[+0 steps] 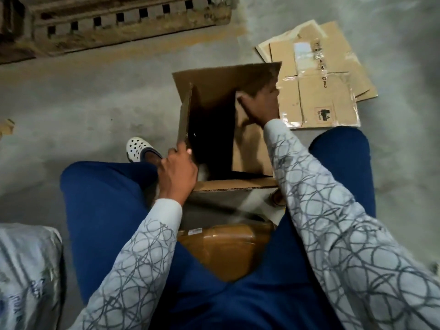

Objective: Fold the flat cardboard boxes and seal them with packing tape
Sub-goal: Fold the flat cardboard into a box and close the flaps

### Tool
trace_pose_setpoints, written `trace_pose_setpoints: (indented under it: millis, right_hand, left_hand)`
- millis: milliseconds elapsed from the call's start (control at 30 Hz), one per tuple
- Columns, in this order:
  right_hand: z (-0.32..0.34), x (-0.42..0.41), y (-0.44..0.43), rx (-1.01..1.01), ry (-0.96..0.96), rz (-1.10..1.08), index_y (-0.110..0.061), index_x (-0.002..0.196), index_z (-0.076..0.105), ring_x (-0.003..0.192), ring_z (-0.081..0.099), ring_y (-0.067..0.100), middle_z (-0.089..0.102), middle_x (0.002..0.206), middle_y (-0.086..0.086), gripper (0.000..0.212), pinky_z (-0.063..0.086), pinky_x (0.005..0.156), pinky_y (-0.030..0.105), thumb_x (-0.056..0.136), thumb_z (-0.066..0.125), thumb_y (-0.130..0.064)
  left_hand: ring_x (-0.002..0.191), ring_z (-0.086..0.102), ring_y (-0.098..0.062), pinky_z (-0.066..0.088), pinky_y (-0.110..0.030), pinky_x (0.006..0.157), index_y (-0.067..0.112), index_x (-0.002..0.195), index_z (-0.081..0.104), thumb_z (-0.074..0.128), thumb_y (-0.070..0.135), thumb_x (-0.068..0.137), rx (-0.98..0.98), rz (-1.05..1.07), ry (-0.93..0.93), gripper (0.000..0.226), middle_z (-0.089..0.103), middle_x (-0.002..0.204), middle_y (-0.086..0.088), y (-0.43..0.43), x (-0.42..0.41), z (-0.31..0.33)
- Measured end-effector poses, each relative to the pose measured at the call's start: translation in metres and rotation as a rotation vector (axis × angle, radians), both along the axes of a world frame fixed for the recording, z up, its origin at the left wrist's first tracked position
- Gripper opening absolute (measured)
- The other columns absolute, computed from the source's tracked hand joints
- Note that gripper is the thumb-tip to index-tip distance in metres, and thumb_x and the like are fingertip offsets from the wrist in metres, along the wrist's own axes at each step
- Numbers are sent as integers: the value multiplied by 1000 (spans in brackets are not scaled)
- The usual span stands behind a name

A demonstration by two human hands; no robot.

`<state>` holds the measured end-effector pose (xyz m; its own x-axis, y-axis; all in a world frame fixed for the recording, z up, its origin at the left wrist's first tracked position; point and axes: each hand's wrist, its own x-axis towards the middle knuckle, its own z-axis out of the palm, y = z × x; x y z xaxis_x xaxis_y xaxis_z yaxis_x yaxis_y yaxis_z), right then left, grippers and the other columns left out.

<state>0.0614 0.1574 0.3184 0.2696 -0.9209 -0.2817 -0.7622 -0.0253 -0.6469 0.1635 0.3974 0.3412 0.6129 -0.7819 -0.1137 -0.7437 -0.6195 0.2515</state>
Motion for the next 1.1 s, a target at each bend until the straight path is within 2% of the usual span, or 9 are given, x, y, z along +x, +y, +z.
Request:
trace_pose_setpoints:
  millis: [167,333,433,500,567,700,800,933,1100]
  right_hand:
    - [-51,-23,51,169,192,247,-8,147,38,130,51,39,28,157,20,72,43,108,42,86,75,-24]
    - [-72,-44,43,226,-260,67,-19,102,58,96,66,31,65,108,14,30,55,87,60,75,71,-20]
    - [-54,-57,28,303,-471,-209,-34,140,22,106,61,33,49,138,26,102,56,85,56,62,87,-43]
    - [-38,-63,32,137,-483,-234,-47,150,4,137,37,37,16,160,19,123,43,104,56,63,91,-50]
    - [-16,-67,37,-120,-441,-148,-38,155,12,149,14,28,5,162,14,118,32,115,42,67,90,-45]
    - [-2,-76,33,-257,52,192,-41,126,58,142,33,27,34,153,0,79,37,110,57,58,75,-77]
    - [3,-72,39,-1,368,429,-34,109,72,123,55,29,63,128,-1,71,42,105,54,64,60,-88]
    - [-2,-79,39,198,207,286,-21,104,78,100,63,19,73,110,3,60,42,87,26,93,45,-70]
    - [-36,-80,41,42,15,96,-12,126,64,122,56,27,61,133,11,61,43,102,38,100,38,-61]
  left_hand:
    - [116,56,-41,45,-47,90,5,143,37,46,45,101,229,-45,130,59,60,125,-22,-36,-11,-8]
    - [131,47,-33,39,-47,105,22,148,41,34,105,55,699,-322,597,125,45,152,-9,-37,-21,-2]
    - [144,32,-29,27,-51,118,26,156,25,69,83,54,784,-413,890,125,26,162,-4,-27,-8,9]
    - [141,34,-27,31,-47,116,27,154,32,88,53,61,808,-468,807,112,31,159,0,-21,1,10]
    - [118,52,-20,44,-34,99,24,142,53,87,31,71,673,-456,656,78,54,142,0,-21,7,5]
    - [87,64,-21,52,-32,78,26,90,73,83,32,65,409,-365,404,28,71,93,5,-38,14,6]
    - [103,62,-26,45,-41,90,26,106,66,88,49,57,289,-327,118,58,68,105,0,-51,18,7]
    - [148,14,-39,15,-67,111,33,155,11,80,74,50,301,-369,0,133,16,161,-15,-55,33,-19]
    - [148,-30,-27,-8,-73,111,43,154,-16,38,87,78,282,-424,78,103,-32,161,1,-40,38,-79]
